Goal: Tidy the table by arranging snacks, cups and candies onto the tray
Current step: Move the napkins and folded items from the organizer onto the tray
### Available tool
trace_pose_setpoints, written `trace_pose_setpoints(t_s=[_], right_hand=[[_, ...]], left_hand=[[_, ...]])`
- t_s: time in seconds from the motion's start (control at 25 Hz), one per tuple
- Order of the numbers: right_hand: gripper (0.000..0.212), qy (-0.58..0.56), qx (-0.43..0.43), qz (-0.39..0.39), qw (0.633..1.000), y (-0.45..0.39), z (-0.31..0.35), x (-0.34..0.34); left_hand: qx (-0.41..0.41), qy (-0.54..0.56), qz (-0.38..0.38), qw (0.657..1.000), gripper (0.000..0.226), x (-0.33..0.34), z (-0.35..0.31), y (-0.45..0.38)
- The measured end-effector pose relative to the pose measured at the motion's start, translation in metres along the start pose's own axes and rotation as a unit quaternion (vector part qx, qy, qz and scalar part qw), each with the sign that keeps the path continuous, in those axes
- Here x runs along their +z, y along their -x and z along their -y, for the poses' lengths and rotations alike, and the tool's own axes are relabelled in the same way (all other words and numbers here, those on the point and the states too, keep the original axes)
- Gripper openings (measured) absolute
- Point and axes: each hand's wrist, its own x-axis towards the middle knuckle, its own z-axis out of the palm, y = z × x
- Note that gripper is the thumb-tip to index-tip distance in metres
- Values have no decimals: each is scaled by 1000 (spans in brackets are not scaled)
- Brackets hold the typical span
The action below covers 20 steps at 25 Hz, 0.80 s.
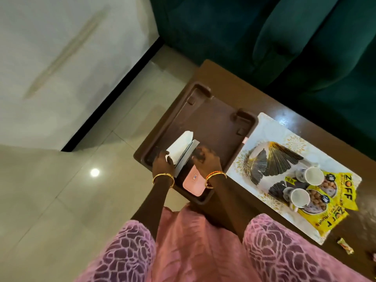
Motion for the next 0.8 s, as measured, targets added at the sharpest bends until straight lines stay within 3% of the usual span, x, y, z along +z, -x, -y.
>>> trace_pose_setpoints(t_s=[0.12, 0.24, 0.4, 0.52, 0.64, 0.8], right_hand=[[48, 29, 17, 42, 999, -12, 8, 19], [41, 19, 32, 34, 999, -19, 10, 30], [35, 12, 58, 21, 998, -23, 10, 35], [34, 12, 62, 24, 998, -23, 9, 36], [33, -2, 74, 27, 997, -23, 11, 31], [41, -90, 95, -50, 990, -24, 26, 15]], left_hand=[[25, -101, 76, 992, 34, 6, 8, -29], [38, -209, 135, 968, 45, 17, 16, -44], [13, -254, 132, 958, 53, 25, 24, -52], [-9, -187, 130, 974, 46, 20, 26, -56], [-54, 0, 108, 993, 37, 2, 23, -57], [-93, 157, 117, 976, 28, -33, 19, -57]])
